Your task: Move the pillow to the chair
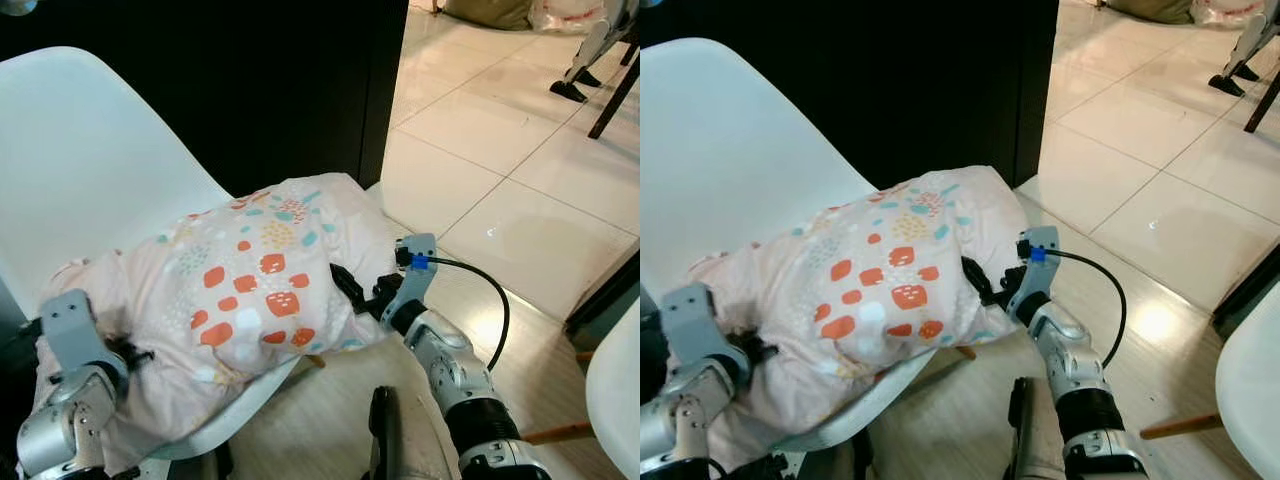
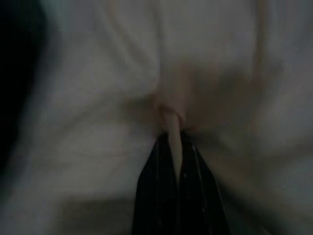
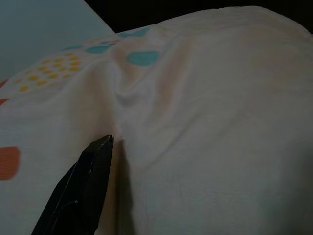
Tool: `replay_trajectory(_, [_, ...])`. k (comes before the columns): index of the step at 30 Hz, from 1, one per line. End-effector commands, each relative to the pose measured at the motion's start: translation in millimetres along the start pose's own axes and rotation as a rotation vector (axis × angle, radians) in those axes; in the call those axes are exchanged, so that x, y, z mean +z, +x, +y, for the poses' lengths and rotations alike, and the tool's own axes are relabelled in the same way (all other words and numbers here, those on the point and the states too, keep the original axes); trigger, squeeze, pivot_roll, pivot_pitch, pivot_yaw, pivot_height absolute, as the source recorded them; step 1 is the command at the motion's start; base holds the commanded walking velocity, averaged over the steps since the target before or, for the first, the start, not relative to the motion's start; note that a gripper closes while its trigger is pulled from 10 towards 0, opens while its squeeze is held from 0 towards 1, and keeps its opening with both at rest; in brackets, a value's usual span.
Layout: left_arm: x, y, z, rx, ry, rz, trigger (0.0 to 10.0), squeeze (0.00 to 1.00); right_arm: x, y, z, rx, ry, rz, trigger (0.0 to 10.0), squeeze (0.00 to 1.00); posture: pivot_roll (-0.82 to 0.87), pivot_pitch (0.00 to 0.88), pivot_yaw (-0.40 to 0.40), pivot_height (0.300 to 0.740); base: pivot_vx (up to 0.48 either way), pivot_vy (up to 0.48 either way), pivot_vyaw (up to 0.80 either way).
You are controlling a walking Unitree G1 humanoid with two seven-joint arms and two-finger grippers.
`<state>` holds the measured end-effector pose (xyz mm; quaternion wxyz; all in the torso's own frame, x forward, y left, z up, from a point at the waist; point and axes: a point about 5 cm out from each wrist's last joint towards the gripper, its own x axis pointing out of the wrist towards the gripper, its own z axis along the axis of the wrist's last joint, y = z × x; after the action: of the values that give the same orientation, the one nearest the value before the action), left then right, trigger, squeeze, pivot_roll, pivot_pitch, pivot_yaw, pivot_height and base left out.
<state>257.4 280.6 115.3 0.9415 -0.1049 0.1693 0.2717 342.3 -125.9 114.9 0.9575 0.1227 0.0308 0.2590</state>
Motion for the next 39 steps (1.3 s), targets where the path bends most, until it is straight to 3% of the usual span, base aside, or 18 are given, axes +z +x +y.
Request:
replay_trajectory(1, [30, -6.4, 20.5, 0.147, 0.081, -0.175, 0.0, 0.0, 0, 3.8, 5.4, 0.013, 0.01, 0.002, 10.0, 0.0, -0.02, 0.164, 0.015, 0.555, 0.0, 0.0, 0.0])
replay_trajectory(3, [52, -15.3, 21.2, 0.196, 0.105, -0.297, 0.0, 0.0, 1, 4.5, 3.7, 0.004, 0.01, 0.002, 10.0, 0.0, -0.02, 0.165, 0.012, 0.555, 0.0, 0.0, 0.0])
replay_trajectory(12, [84, -40.4, 13.6, 0.278, 0.176, -0.492, 0.0, 0.0, 2, 6.5, 3.4, -0.005, 0.01, 0.004, 10.0, 0.0, -0.01, 0.163, 0.009, 0.555, 0.0, 0.0, 0.0])
replay_trajectory(19, [103, -54.5, 6.9, 0.289, 0.201, -0.592, 0.0, 0.0, 1, 6.7, 2.1, -0.012, 0.013, 0.009, 10.0, 0.0, 0.0, 0.163, 0.002, 0.555, 0.0, 0.0, 0.0])
replay_trajectory(28, [122, -62.7, 15.2, 0.344, 0.234, -0.661, 0.0, 0.0, -3, 6.1, -8.9, -0.079, -0.002, 0.046, 10.0, 0.0, 0.01, 0.158, -0.003, 0.555, 0.0, 0.0, 0.0])
replay_trajectory(29, [119, -63.7, 17.0, 0.35, 0.243, -0.654, 0.0, 0.0, -2, 4.9, -11.0, -0.087, 0.007, 0.039, 10.0, 0.98, 0.01, 0.157, -0.003, 0.555, 0.0, 0.0, 0.0])
replay_trajectory(31, [113, -64.5, 20.3, 0.359, 0.264, -0.634, 0.0, 0.0, 0, 3.4, -13.4, -0.091, 0.02, 0.025, 10.0, 1.0, 0.01, 0.156, -0.006, 0.555, 0.0, 0.0, 0.0])
replay_trajectory(38, [88, -63.0, 22.9, 0.351, 0.3, -0.545, 0.0, 0.0, 0, 1.6, -25.4, -0.19, 0.015, 0.038, 10.0, 1.0, 0.02, 0.154, -0.006, 0.555, 0.0, 0.0, 0.0])
replay_trajectory(39, [76, -61.6, 22.4, 0.343, 0.317, -0.509, 0.0, 0.0, -1, 0.4, -31.6, -0.248, 0.009, 0.054, 10.0, 0.33, 0.02, 0.155, -0.006, 0.555, 0.0, 0.0, 0.0])
